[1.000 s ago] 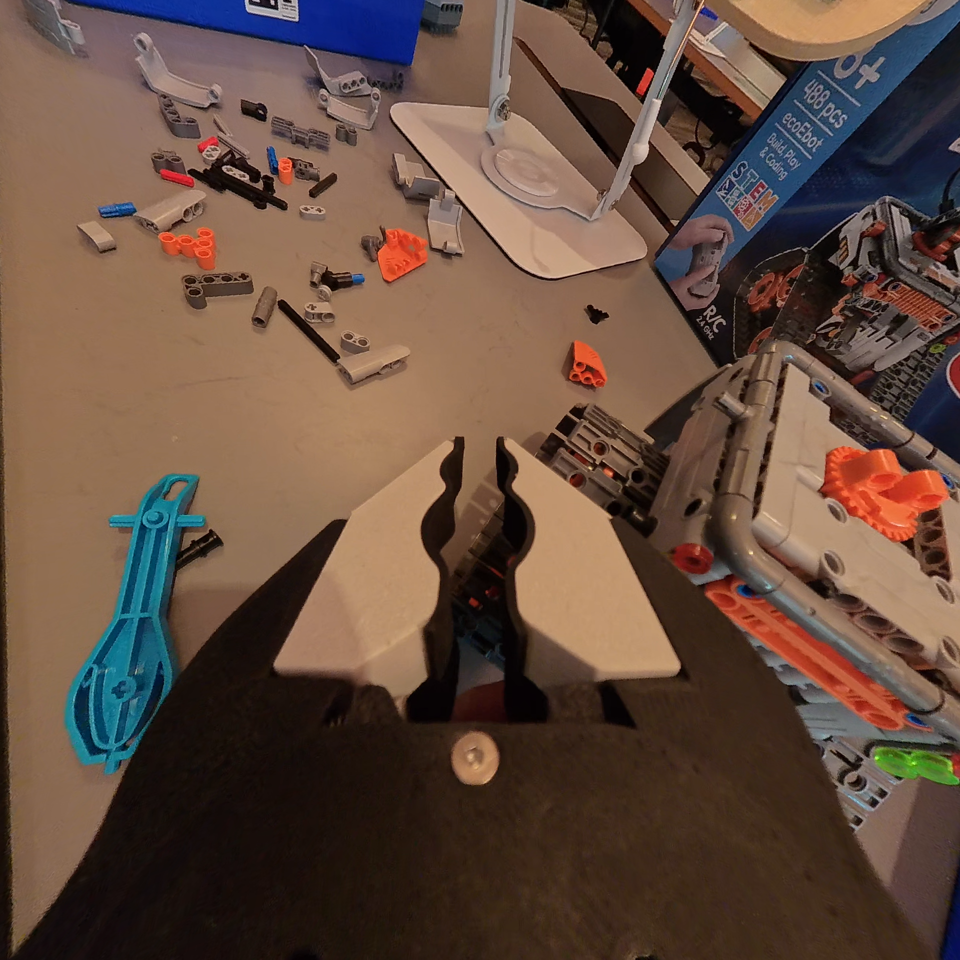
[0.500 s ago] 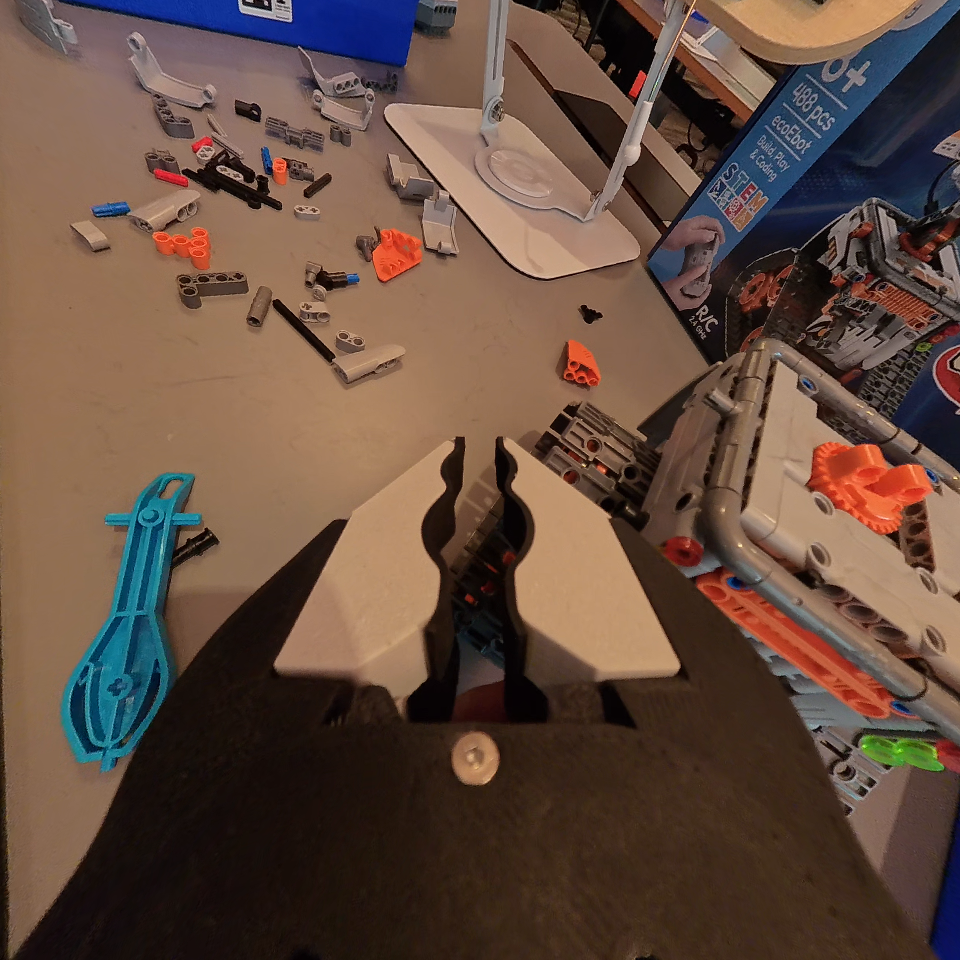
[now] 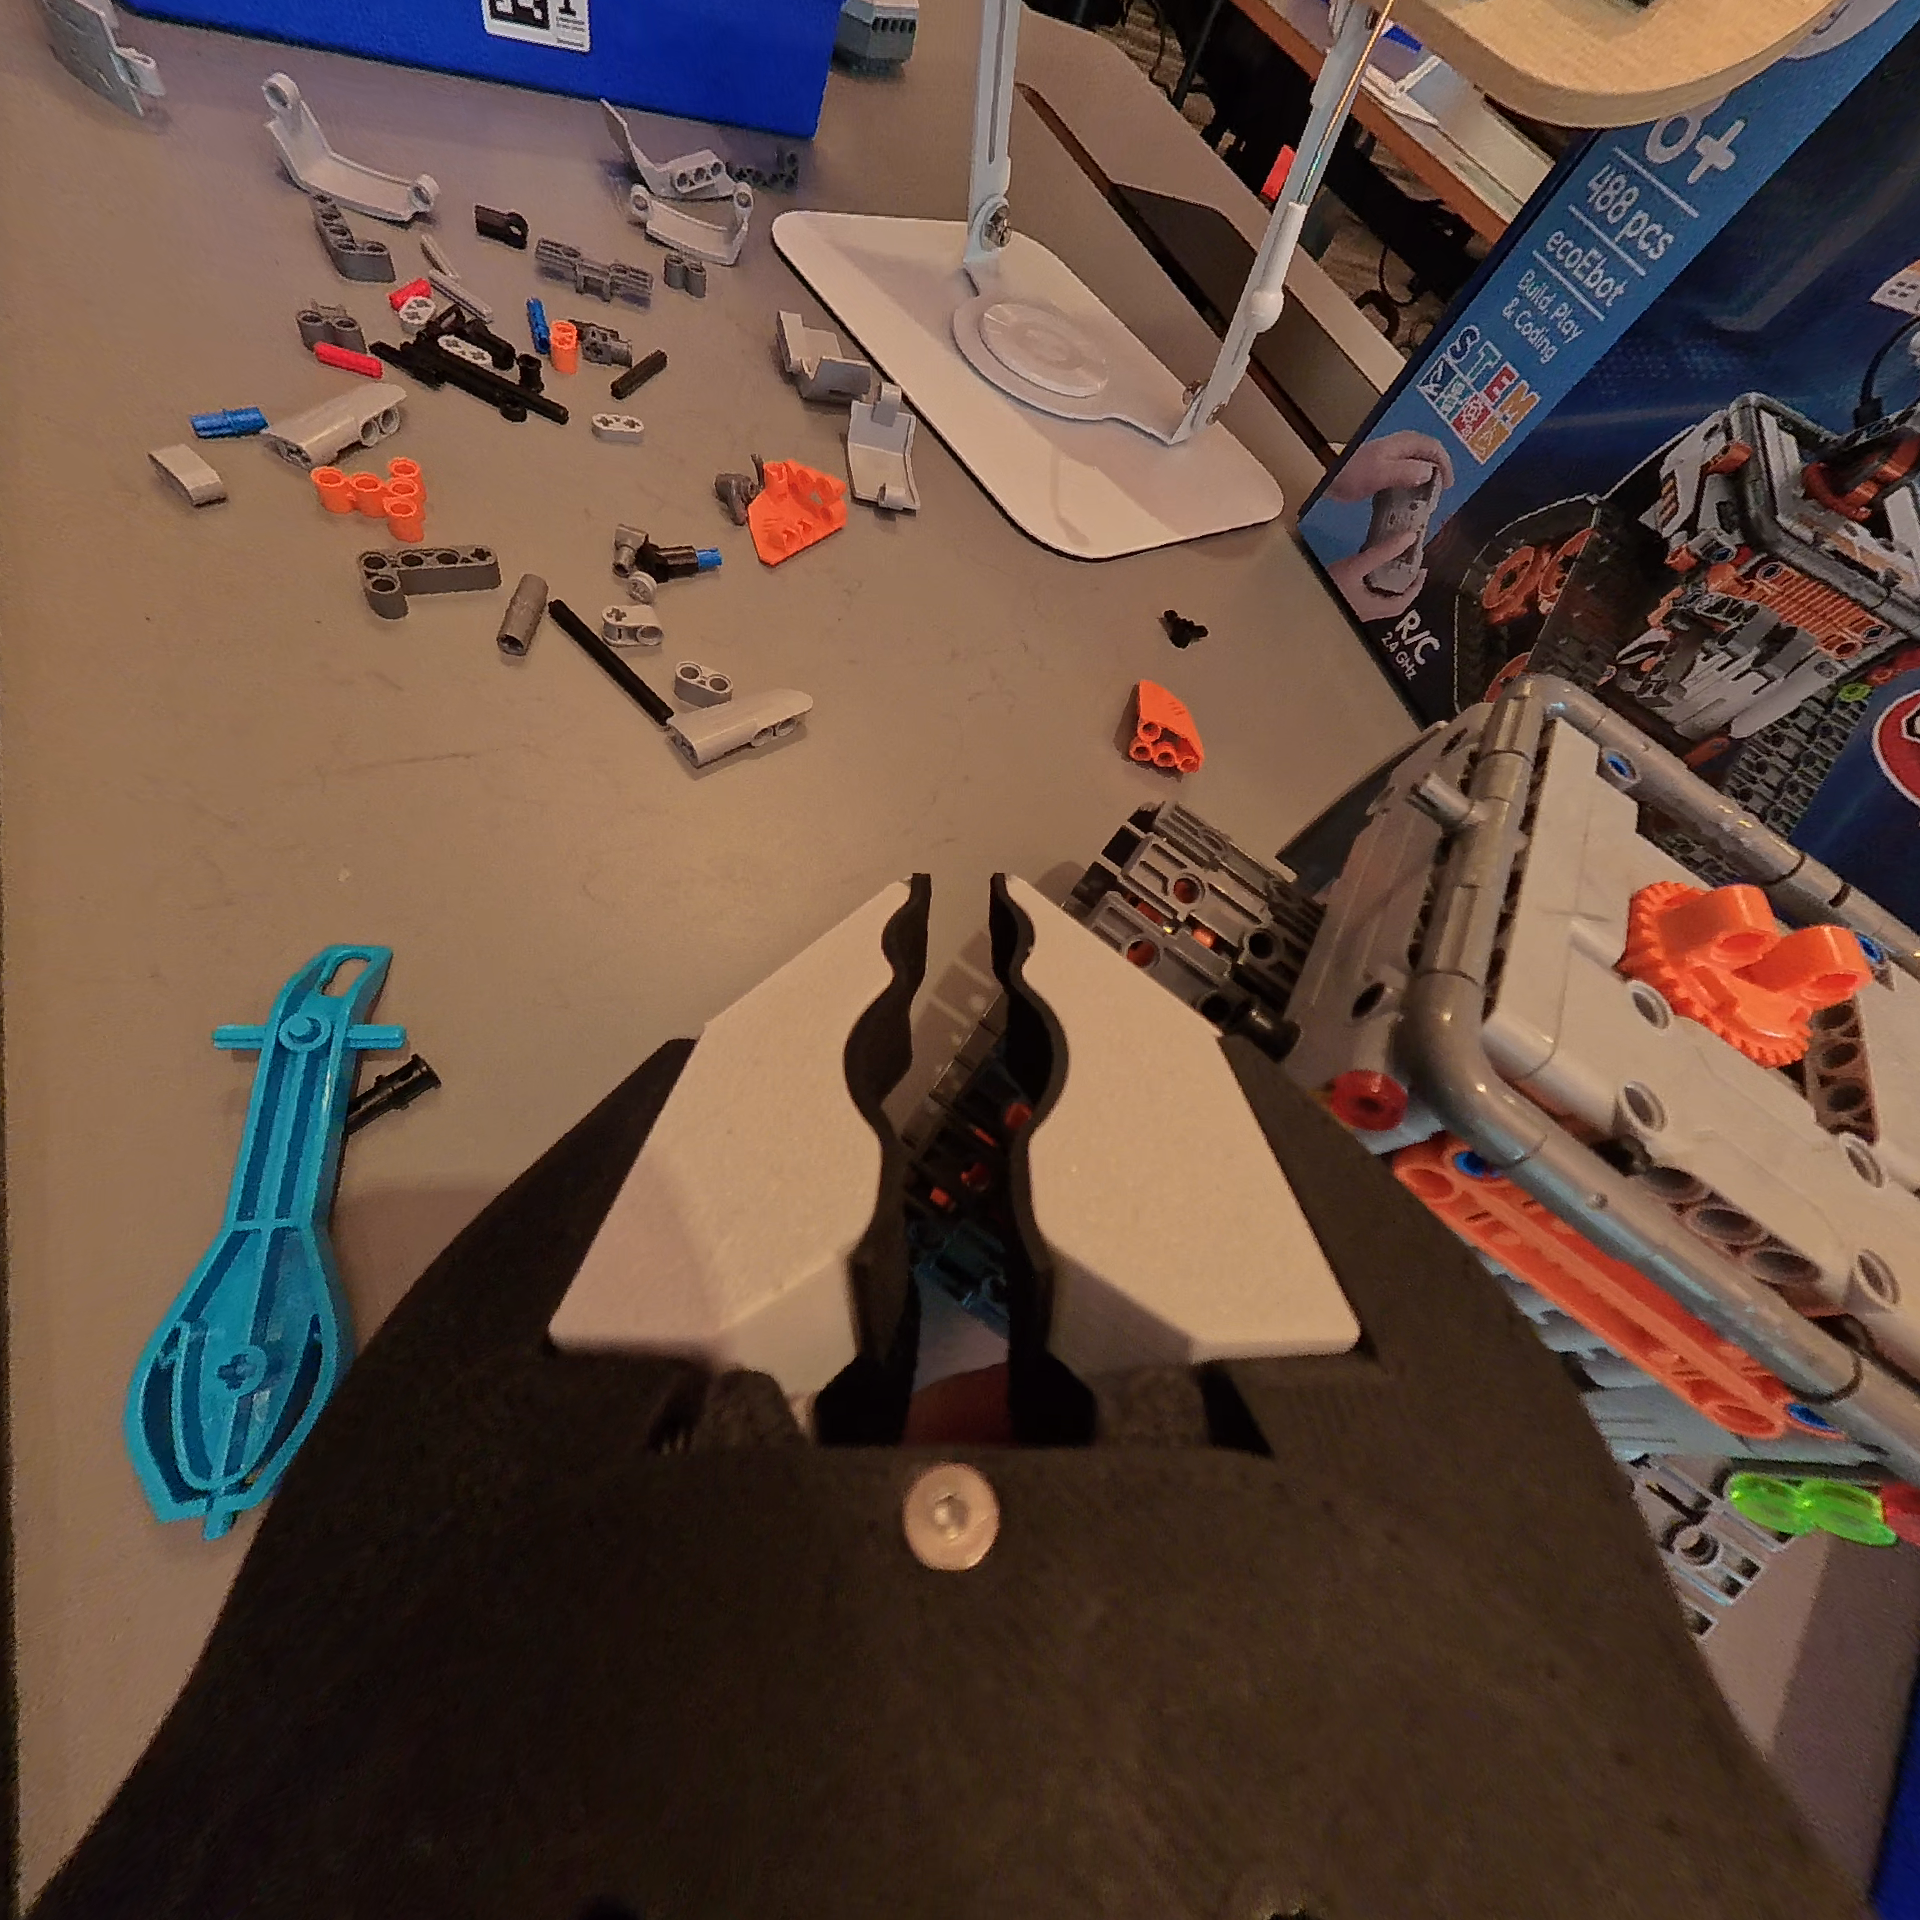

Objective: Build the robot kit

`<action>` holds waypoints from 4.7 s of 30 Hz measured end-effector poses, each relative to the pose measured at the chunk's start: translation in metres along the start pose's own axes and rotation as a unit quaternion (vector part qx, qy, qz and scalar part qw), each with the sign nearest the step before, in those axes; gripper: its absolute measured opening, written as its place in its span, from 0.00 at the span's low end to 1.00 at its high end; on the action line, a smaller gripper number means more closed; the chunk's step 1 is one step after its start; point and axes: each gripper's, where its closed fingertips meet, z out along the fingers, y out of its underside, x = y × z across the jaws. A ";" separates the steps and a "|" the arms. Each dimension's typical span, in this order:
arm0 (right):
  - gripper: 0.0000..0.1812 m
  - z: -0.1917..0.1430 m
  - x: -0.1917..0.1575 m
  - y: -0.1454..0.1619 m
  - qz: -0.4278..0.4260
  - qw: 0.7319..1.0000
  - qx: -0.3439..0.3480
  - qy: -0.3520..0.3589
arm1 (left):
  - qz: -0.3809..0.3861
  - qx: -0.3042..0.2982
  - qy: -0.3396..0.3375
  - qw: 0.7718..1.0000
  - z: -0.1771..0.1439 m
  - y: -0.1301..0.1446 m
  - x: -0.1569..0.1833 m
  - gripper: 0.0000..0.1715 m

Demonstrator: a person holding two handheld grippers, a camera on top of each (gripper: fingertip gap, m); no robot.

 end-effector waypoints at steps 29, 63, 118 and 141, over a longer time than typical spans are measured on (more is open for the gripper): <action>0.03 -0.001 0.004 -0.002 0.021 1.000 0.017 -0.001 | -0.047 0.160 -0.191 0.967 -0.074 -0.035 -0.076 0.14; 0.03 0.000 0.003 -0.001 0.014 1.000 0.012 0.000 | -0.095 0.157 -0.193 0.964 -0.044 -0.040 -0.106 0.04; 0.06 -0.005 -0.003 -0.010 -0.008 1.000 0.023 -0.008 | -0.152 0.116 -0.142 0.971 -0.003 -0.081 -0.130 0.22; 0.07 -0.008 -0.005 -0.016 -0.017 0.999 0.033 -0.008 | -0.114 0.139 -0.195 0.964 -0.036 -0.084 -0.122 0.17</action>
